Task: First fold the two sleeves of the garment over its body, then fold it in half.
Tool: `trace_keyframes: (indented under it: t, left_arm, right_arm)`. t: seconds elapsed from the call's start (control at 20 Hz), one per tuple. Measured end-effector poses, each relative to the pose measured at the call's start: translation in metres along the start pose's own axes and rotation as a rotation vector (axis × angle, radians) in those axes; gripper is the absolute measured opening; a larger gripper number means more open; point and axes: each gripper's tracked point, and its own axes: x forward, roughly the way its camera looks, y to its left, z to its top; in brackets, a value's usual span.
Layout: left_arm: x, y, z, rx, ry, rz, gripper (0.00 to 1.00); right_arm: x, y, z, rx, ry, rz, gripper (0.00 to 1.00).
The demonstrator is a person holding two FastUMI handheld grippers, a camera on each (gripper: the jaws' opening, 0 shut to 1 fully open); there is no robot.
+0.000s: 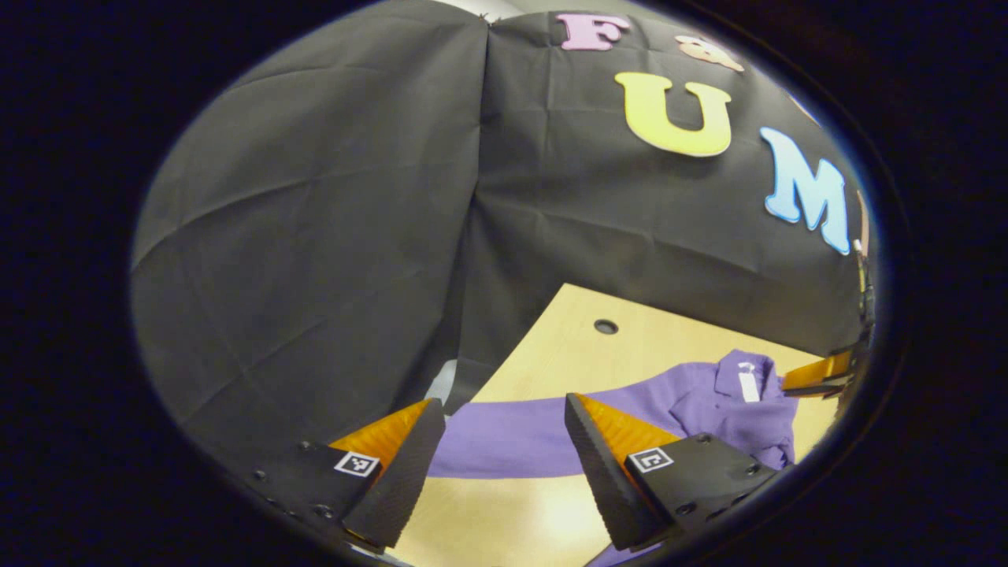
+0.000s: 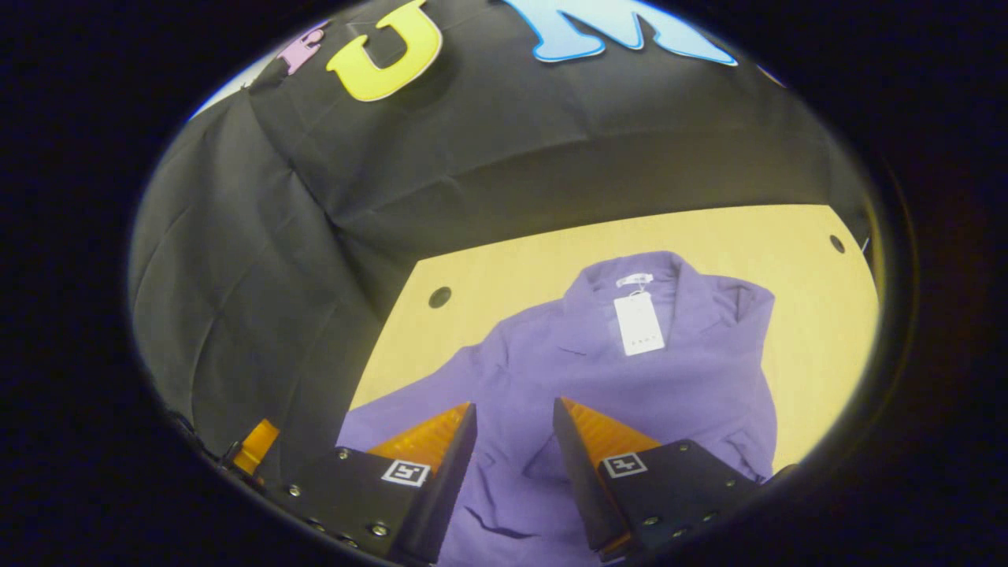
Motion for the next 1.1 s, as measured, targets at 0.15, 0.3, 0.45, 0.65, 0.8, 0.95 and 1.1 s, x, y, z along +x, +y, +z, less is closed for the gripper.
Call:
trace_keyframes:
  t: [0.15, 0.3, 0.45, 0.65, 0.8, 0.95, 1.1]
  left_arm:
    - [0.047, 0.014, -0.029, 0.032, 0.086, 0.019, 0.99]
    - [0.084, 0.023, -0.056, 0.034, 0.166, 0.04, 1.0]
    - [0.107, 0.037, -0.082, 0.048, 0.228, 0.079, 0.99]
    - [0.12, 0.043, -0.104, 0.048, 0.293, 0.099, 0.99]
    - [0.123, 0.047, -0.123, 0.025, 0.354, 0.111, 0.99]
    - [0.127, 0.046, -0.14, -0.018, 0.37, 0.118, 1.0]
    - [0.119, 0.05, -0.134, -0.019, 0.365, 0.121, 0.97]
  right_arm:
    - [-0.008, -0.032, -0.001, 0.031, -0.006, -0.053, 0.64]
    - [-0.019, -0.061, 0.001, 0.069, -0.015, -0.104, 0.65]
    - [-0.027, -0.086, 0.0, 0.095, -0.018, -0.15, 0.65]
    - [-0.034, -0.107, -0.001, 0.118, -0.019, -0.19, 0.65]
    - [-0.034, -0.112, -0.002, 0.125, -0.009, -0.195, 0.65]
    - [-0.034, -0.114, -0.006, 0.12, 0.001, -0.196, 0.65]
    - [-0.032, -0.116, -0.01, 0.117, 0.015, -0.198, 0.65]
